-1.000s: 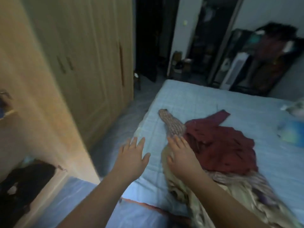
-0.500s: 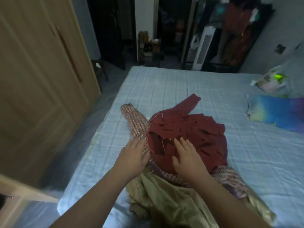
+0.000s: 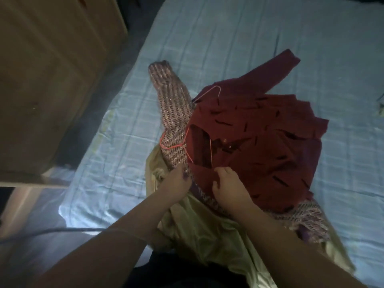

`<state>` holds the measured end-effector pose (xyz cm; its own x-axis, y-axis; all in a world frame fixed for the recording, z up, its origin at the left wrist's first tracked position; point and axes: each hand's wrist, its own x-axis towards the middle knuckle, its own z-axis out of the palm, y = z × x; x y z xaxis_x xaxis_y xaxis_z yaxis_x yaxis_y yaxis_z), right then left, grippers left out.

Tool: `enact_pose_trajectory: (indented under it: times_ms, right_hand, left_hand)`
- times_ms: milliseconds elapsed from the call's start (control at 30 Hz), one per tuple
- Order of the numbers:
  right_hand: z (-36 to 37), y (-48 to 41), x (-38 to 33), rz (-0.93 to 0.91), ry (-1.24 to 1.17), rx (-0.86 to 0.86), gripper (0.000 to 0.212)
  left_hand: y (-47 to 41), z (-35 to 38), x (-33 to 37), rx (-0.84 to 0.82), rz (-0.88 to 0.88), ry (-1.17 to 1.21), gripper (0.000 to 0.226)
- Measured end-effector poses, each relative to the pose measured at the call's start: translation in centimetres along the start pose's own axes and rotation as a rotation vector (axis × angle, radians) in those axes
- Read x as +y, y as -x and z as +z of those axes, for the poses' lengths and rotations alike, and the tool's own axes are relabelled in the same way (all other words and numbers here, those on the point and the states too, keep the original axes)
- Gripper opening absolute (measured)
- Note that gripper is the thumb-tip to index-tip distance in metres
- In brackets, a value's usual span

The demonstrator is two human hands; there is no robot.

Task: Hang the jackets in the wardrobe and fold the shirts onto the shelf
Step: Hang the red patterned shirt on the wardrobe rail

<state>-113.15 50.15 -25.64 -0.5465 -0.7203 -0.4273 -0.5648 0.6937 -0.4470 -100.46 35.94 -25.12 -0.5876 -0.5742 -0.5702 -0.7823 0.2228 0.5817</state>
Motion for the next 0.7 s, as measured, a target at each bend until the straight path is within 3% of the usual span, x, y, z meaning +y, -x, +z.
enact_pose_trajectory:
  times_ms: [100, 167, 233, 367, 433, 567, 700]
  right_hand:
    - [4.0, -2.5, 0.0, 0.041, -0.047, -0.111, 0.038]
    - [6.0, -4.0, 0.2, 0.091, -0.092, -0.160, 0.046]
    - [7.7, -5.0, 0.8, 0.116, -0.103, -0.169, 0.055]
    - [9.4, -5.2, 1.8, 0.106, -0.071, -0.095, 0.067]
    - [9.7, -5.1, 1.9, 0.111, -0.062, -0.073, 0.069]
    - [8.7, -5.7, 0.9, 0.194, -0.229, -0.028, 0.062]
    - [6.5, -5.8, 0.0, 0.246, -0.401, 0.067, 0.029]
  left_hand:
    - [-4.4, 2.7, -2.0, -0.098, -0.077, 0.016, 0.031]
    - [-6.6, 3.9, -2.3, -0.076, -0.083, 0.037, 0.027]
    - [-8.6, 5.4, -2.5, -0.061, -0.074, 0.191, 0.017]
    - [-9.8, 6.9, -2.5, -0.099, -0.388, 0.588, 0.023]
    - [-10.0, 7.0, -2.5, -0.138, -0.433, 0.704, 0.026]
    - [-10.0, 6.3, -1.6, -0.211, -0.355, 0.752, 0.035]
    - [-9.9, 4.6, 0.0, -0.179, -0.116, 0.533, 0.047]
